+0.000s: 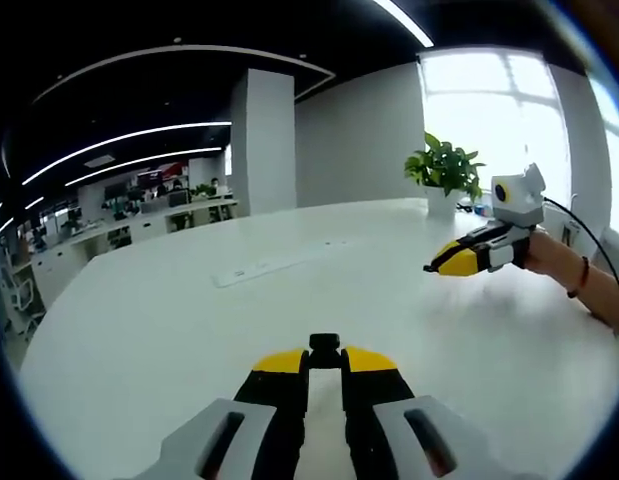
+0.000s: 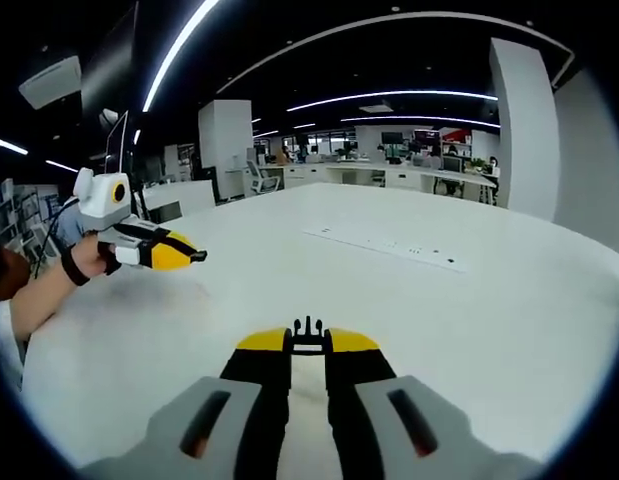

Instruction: Snap the two parts of the plastic buckle together until the buckle closes and remains connected.

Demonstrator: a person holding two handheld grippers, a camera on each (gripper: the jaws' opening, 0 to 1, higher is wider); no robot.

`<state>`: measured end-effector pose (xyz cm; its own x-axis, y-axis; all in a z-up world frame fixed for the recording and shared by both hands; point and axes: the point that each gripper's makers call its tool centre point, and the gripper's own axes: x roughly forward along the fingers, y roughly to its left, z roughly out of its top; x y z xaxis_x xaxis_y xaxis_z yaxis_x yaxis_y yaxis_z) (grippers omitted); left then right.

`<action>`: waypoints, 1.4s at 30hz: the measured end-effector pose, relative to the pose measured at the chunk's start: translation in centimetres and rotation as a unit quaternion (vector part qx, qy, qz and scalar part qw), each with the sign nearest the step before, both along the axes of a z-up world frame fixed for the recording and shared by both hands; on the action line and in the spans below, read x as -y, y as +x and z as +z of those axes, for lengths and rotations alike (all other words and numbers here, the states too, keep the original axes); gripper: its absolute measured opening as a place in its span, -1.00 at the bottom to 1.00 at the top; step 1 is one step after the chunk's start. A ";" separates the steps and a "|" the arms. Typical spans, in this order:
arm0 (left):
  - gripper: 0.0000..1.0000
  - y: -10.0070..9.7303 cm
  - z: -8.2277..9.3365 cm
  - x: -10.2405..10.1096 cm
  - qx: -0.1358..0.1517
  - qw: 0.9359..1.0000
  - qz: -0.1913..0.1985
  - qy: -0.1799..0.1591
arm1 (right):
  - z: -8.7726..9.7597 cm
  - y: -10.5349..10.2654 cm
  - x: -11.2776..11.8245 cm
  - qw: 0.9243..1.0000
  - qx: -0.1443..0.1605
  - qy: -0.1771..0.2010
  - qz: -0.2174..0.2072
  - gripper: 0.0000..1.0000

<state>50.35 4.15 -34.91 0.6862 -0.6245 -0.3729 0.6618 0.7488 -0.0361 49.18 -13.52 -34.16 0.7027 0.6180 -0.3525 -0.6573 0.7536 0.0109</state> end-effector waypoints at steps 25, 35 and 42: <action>-0.78 -2.4 0.3 1.6 0.006 0.998 -0.058 0.013 | 1.2 -2.3 -2.1 0.998 0.019 0.019 0.061 -0.76; -0.78 -3.5 0.3 3.1 0.005 0.994 -0.112 0.007 | 1.8 -2.6 -2.3 0.995 0.021 0.029 0.096 -0.76; -0.78 -4.6 0.2 4.2 0.004 0.989 -0.147 0.005 | 1.9 -2.6 -2.5 0.992 0.015 0.028 0.122 -0.76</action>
<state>45.78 -0.05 -34.71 0.4796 -0.7931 -0.3755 0.8508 0.5251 -0.0223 46.57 -11.03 -32.26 0.5399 0.7892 -0.2927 -0.8206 0.5709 0.0258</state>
